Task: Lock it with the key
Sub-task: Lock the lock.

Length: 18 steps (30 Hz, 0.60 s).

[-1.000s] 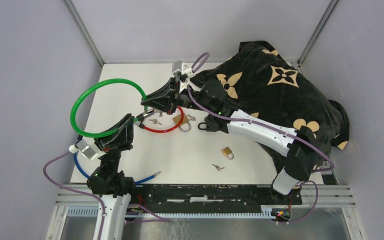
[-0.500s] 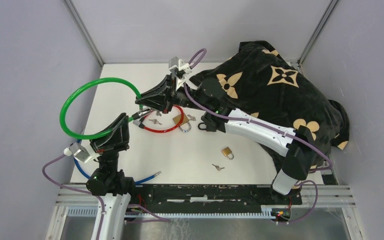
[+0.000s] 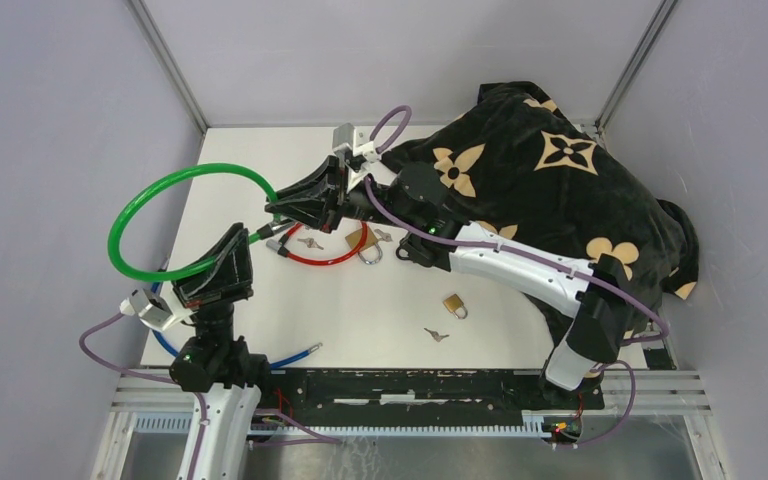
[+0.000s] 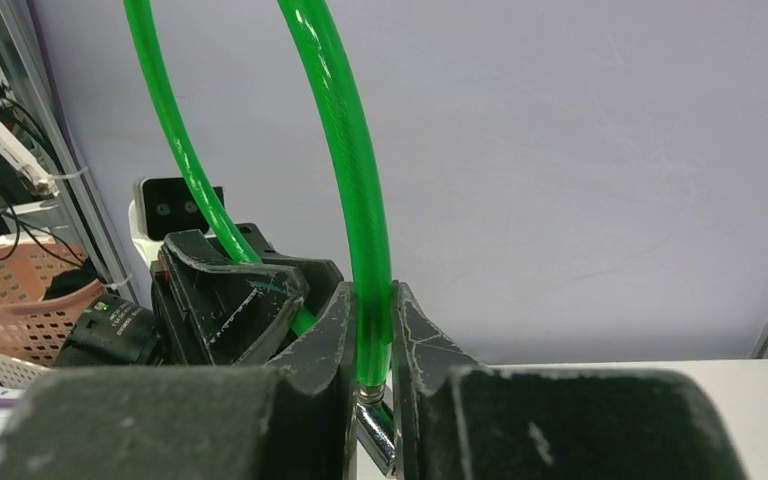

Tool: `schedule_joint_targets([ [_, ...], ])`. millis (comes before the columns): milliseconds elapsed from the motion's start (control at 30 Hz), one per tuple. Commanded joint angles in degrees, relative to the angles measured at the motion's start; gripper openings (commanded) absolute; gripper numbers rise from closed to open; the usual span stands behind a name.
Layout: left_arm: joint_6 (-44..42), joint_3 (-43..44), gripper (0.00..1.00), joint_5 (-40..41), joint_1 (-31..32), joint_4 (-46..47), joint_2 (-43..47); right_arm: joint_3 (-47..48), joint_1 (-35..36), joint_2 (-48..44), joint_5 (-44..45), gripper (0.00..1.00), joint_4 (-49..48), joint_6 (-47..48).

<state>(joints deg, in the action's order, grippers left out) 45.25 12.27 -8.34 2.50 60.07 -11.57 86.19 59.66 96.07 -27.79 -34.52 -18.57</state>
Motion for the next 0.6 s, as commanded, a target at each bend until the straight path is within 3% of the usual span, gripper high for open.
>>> schedule_joint_targets([
  [0, -5.07, 2.37, 0.02, -8.85, 0.15, 7.15, 2.54, 0.56, 0.81, -0.61, -1.50, 0.15, 7.88, 5.08],
  [100, -8.58, 1.88, 0.02, -15.88, 0.17, 5.96, 3.82, 2.17, 0.81, -1.14, -2.58, 0.17, 10.16, 8.51],
  [567, -7.03, 2.27, 0.02, -12.62, 0.08, 4.13, 3.93, -1.98, -0.50, -9.91, -6.61, 0.46, 13.39, 18.04],
])
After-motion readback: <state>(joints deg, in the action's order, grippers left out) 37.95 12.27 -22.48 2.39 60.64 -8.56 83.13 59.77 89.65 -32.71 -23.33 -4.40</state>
